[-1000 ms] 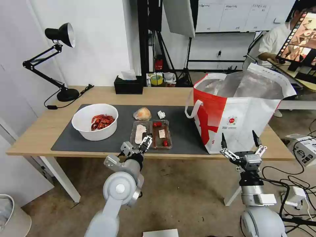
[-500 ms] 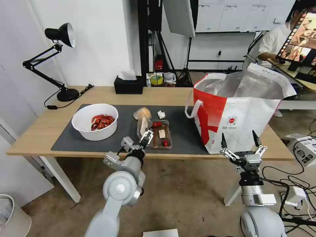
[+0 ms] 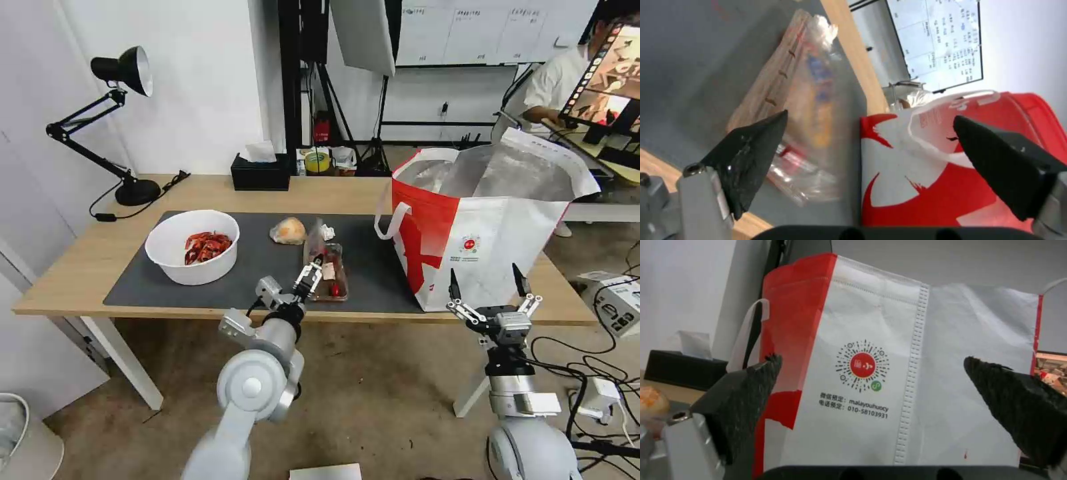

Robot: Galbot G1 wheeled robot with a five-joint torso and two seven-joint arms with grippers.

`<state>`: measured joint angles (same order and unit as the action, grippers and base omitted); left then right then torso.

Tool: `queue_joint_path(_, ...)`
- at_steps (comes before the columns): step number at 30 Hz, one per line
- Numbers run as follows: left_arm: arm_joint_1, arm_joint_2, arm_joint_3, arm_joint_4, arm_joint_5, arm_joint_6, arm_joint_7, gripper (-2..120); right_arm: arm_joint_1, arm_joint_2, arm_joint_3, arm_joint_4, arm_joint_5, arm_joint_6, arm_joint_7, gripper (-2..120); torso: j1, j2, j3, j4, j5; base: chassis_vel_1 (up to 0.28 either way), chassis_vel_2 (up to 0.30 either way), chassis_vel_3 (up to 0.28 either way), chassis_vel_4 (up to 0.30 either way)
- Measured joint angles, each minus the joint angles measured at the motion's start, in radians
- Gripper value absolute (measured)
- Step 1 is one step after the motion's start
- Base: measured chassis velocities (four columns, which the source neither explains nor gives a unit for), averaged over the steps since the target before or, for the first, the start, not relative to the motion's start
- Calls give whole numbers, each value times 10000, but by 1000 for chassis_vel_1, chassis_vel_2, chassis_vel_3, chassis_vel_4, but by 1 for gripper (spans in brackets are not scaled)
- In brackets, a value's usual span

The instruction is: Pick up the trash from the table and place it into the takeout bag.

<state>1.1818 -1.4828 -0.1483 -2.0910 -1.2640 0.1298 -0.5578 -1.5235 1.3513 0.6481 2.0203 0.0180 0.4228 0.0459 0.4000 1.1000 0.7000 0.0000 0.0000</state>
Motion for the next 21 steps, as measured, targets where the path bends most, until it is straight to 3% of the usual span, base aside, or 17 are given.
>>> queue_joint_path(7,120,-12,136,93,359,18,127,100,4,45,5,-1,3,5,0,100,0,0,0,0,0,0,0,0,0)
queue_joint_path(10,59,120,69,75,1379,-86,877,100,16,52,-13,-6,-2,6,0,100,0,0,0,0,-1,0,0,0,0)
queue_joint_path(11,59,120,69,75,1379,-86,877,100,16,52,-13,-6,-2,6,0,100,0,0,0,0,-1,0,0,0,0)
queue_joint_path(13,1,294,-14,81,2424,-223,1569,100,11,70,-28,-6,-12,7,-4,100,0,0,0,0,-1,0,0,0,0)
queue_joint_path(14,1,294,-14,81,2424,-223,1569,100,11,70,-28,-6,-12,7,-4,100,0,0,0,0,-1,0,0,0,0)
queue_joint_path(17,27,609,-33,192,4001,-307,2520,99,-1,75,-35,-6,-26,10,-13,100,0,0,0,0,-1,0,0,0,0)
queue_joint_path(18,27,609,-33,192,4001,-307,2520,99,-1,75,-35,-6,-26,10,-13,100,0,0,0,0,-1,0,0,0,0)
queue_joint_path(21,93,903,63,564,5651,-499,3490,85,1,73,-59,-6,-52,10,-20,100,0,0,0,0,-1,0,0,0,0)
